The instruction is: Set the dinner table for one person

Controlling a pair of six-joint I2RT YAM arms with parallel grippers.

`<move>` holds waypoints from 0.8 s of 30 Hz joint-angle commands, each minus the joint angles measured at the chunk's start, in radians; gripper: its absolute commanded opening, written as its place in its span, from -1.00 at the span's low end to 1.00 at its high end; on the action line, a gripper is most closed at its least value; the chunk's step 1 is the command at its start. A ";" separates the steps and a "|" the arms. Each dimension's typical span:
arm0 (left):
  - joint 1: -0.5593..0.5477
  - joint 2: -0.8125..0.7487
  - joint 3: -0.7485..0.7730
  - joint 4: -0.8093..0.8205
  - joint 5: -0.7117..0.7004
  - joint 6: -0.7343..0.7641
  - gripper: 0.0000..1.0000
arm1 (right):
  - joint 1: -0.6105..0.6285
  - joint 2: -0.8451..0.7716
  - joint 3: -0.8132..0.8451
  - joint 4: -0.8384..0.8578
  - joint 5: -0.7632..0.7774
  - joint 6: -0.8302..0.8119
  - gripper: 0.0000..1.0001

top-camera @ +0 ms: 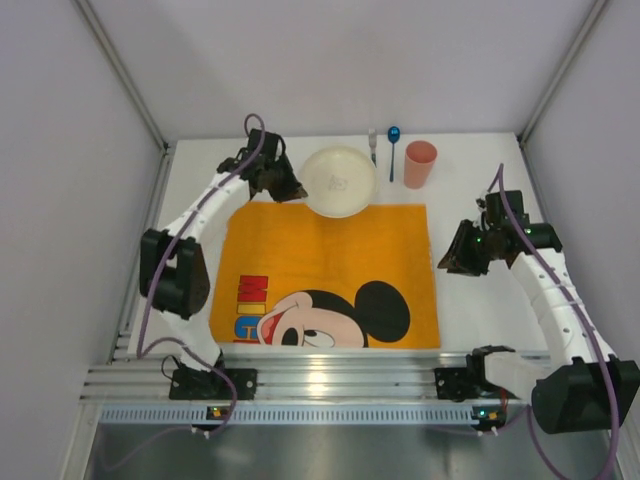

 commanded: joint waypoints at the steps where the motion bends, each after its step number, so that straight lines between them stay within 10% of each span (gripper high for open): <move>1: -0.068 -0.249 -0.267 0.052 -0.004 -0.007 -1.00 | 0.011 -0.001 -0.017 0.066 -0.058 -0.033 -0.36; 10: -0.209 -0.682 -0.875 0.101 -0.127 -0.104 -1.00 | 0.030 0.003 -0.020 0.087 -0.085 -0.048 -0.02; 19: -0.263 -0.707 -0.982 0.128 -0.242 -0.144 -0.98 | 0.070 -0.036 -0.055 0.076 -0.082 -0.053 -0.05; 24: -0.270 -0.656 -0.991 0.144 -0.237 -0.156 0.10 | 0.084 -0.057 -0.070 0.076 -0.081 -0.053 -0.05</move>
